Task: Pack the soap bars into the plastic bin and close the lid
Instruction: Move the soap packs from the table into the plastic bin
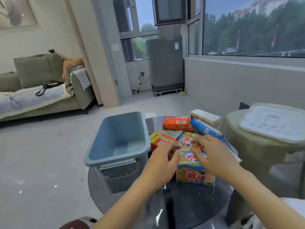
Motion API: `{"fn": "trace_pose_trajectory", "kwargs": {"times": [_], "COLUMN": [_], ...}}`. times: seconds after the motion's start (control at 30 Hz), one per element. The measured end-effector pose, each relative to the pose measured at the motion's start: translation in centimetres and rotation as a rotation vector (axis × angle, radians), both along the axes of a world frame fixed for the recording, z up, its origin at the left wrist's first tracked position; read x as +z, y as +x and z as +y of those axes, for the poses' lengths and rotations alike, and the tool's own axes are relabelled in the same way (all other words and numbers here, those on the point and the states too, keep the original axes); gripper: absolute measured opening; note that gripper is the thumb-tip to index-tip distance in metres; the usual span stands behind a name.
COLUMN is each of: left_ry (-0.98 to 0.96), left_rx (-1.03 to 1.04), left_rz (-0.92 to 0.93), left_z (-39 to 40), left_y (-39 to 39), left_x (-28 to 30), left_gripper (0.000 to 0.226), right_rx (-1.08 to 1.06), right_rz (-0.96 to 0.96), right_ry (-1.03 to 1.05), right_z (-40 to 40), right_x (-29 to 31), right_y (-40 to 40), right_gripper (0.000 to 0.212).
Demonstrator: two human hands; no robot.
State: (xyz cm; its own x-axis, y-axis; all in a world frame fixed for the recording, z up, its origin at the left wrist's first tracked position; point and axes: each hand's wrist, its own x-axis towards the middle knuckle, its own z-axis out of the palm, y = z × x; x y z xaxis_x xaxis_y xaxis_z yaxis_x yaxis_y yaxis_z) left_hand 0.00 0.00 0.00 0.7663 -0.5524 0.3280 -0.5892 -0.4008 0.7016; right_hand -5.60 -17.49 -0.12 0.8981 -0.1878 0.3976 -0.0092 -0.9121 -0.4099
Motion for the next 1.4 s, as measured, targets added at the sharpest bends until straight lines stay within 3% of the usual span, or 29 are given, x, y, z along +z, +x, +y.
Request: {"fn": "trace_pose_trajectory", "kwargs": {"times": [0.13, 0.3, 0.5, 0.63, 0.93, 1.2, 1.4], "left_ry": [0.074, 0.006, -0.059, -0.098, -0.136, -0.117, -0.16], "left_rx": [-0.016, 0.008, -0.032, -0.041, -0.032, -0.046, -0.189], "left_rz": [0.036, 0.15, 0.262, 0.316, 0.396, 0.43, 0.411], "left_z": [-1.2, -1.9, -1.9, -2.0, -1.8, -2.0, -1.6], "left_y": [1.4, 2.9, 2.8, 2.7, 2.2, 1.4, 0.9], "left_x": [-2.5, -5.2, -6.7, -6.6, -6.1, -5.3, -3.6], "left_gripper": [0.028, 0.026, 0.031, 0.028, 0.023, 0.03, 0.028], "right_rx": [-0.01, 0.094, 0.219, 0.263, 0.243, 0.248, 0.255], "right_rz": [0.087, 0.243, 0.401, 0.441, 0.385, 0.315, 0.275], "right_ry": [-0.037, -0.009, 0.217, 0.248, 0.233, 0.38, 0.515], "right_z": [-1.3, -2.1, -3.1, -3.4, -3.1, -2.9, -3.4], "right_x": [-1.6, -2.9, -2.6, -2.2, -2.3, -2.9, -0.6], "right_y": [1.0, 2.2, 2.4, 2.1, 1.8, 0.9, -0.7], "right_gripper": [0.036, 0.043, 0.056, 0.061, 0.062, 0.062, 0.053]}}
